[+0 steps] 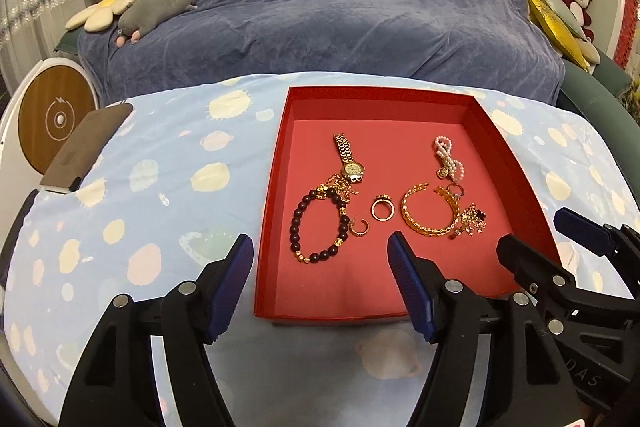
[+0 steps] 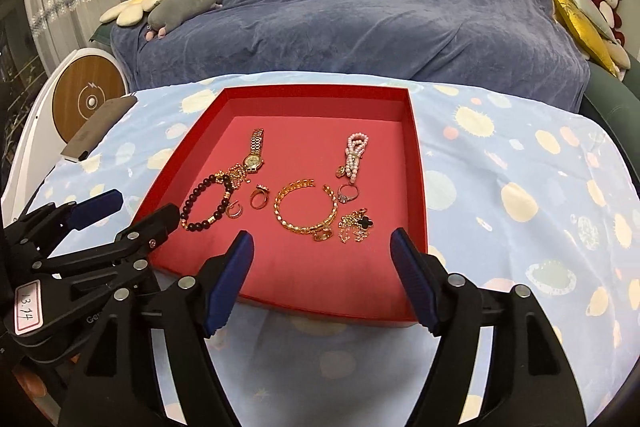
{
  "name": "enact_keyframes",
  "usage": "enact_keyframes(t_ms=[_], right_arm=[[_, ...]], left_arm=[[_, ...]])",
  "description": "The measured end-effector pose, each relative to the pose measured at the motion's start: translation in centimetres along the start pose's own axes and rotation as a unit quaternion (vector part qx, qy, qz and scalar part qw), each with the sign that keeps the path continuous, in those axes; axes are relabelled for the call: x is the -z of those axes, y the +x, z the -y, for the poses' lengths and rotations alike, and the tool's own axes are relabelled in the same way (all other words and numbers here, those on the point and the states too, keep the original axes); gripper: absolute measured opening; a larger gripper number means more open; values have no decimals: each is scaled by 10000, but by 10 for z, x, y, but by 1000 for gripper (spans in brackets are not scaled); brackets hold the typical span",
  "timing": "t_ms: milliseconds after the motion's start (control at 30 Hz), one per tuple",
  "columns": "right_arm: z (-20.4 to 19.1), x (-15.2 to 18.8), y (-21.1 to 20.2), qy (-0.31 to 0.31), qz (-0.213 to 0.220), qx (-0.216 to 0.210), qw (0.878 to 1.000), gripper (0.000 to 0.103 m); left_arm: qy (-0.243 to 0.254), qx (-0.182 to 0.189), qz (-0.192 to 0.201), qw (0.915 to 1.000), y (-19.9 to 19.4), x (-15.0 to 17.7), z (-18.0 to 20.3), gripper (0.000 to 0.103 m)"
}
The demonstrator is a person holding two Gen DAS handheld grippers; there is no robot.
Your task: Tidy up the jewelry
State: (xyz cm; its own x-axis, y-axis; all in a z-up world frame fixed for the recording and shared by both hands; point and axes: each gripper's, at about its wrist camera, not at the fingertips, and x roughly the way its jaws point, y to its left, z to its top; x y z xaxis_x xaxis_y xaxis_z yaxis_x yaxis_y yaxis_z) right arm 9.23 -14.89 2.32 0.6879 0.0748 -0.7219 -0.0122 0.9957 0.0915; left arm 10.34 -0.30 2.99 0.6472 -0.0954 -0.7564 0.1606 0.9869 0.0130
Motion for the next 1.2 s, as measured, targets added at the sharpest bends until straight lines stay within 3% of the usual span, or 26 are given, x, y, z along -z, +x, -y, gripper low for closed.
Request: enact_keyframes(t_ms=[167, 400, 500, 767, 1200], right_arm=[[2, 4, -21, 37, 101, 113, 9999, 79], [0, 11, -49, -32, 236, 221, 9995, 83], [2, 13, -61, -2, 342, 270, 9991, 91], [2, 23, -76, 45, 394, 416, 9983, 97], [-6, 34, -87, -132, 389, 515, 9978, 98]], left_arm=[[-21, -110, 76, 9999, -19, 3, 1, 76], [-6, -224, 129, 9997, -41, 10, 6, 79], [-8, -255, 200, 9995, -50, 13, 6, 86], [47, -321, 197, 9993, -64, 21, 11, 86], [-159, -350, 225, 9990, -77, 34, 6, 86]])
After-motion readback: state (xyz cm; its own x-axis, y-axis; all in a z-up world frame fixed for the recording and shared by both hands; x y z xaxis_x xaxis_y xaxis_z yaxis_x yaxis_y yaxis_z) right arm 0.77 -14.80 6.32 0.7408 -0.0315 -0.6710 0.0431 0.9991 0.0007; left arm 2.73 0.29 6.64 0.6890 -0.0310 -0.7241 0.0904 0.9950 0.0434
